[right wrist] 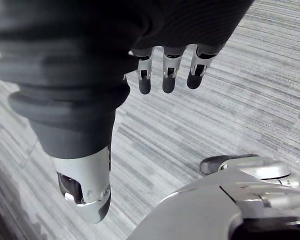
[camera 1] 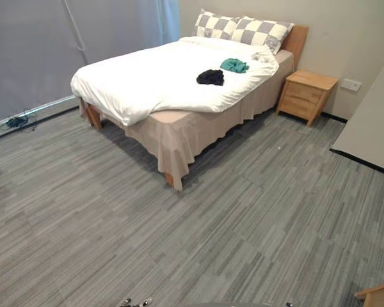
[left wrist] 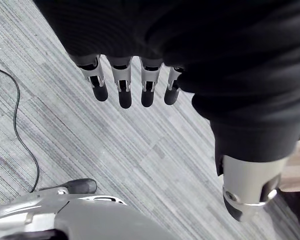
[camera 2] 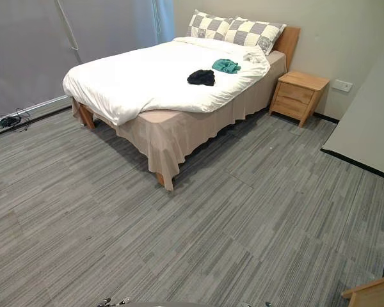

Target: Tidy the bed and pick cloth on bed and put in laundry

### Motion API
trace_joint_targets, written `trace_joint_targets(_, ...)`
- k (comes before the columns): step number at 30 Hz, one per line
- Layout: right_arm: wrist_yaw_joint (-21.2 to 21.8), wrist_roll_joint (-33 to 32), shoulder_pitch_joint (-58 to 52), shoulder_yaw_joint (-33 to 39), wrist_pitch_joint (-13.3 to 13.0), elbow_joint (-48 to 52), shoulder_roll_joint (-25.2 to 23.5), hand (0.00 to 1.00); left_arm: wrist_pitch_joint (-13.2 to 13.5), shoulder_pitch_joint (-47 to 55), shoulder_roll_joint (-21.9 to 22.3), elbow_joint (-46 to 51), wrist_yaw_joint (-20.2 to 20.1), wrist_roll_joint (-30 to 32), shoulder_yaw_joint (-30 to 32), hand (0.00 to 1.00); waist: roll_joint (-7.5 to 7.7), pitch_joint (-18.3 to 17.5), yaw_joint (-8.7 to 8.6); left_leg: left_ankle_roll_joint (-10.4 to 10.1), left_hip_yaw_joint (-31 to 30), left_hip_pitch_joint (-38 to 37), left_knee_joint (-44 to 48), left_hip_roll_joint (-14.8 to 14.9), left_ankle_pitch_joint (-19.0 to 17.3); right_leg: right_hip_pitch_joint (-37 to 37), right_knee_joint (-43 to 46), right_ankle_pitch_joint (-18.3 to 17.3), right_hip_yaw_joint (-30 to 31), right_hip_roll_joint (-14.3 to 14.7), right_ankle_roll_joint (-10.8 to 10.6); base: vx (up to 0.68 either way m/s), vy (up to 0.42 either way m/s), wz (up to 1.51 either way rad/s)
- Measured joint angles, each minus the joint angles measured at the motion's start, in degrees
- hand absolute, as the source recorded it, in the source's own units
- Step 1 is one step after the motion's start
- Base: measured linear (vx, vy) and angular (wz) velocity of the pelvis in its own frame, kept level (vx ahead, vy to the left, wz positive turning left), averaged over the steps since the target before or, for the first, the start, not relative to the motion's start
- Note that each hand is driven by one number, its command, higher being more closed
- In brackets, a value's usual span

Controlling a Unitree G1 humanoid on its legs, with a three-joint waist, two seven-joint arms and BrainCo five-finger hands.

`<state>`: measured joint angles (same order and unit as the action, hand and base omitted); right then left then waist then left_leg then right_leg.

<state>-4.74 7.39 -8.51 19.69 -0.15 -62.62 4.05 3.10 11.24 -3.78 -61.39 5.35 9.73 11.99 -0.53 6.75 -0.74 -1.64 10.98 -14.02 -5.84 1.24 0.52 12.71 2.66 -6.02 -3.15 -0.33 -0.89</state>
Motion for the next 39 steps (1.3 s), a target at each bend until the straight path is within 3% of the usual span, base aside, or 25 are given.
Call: trace_joint_targets(39, 0.71, 0.68, 0.51, -0.44, 0.24, -1.22, -0.16, 0.0, 0.0, -0.15, -0.41, -1.16, -0.06, -0.09, -0.23, 0.0, 0.56, 0.67, 0.01, 0.01, 0.84, 2.05, -0.05, 0.27, -0.19, -1.34, -2.27, 0.55, 0.28, 0.37, 0.58, 0.0, -0.014, -0.01)
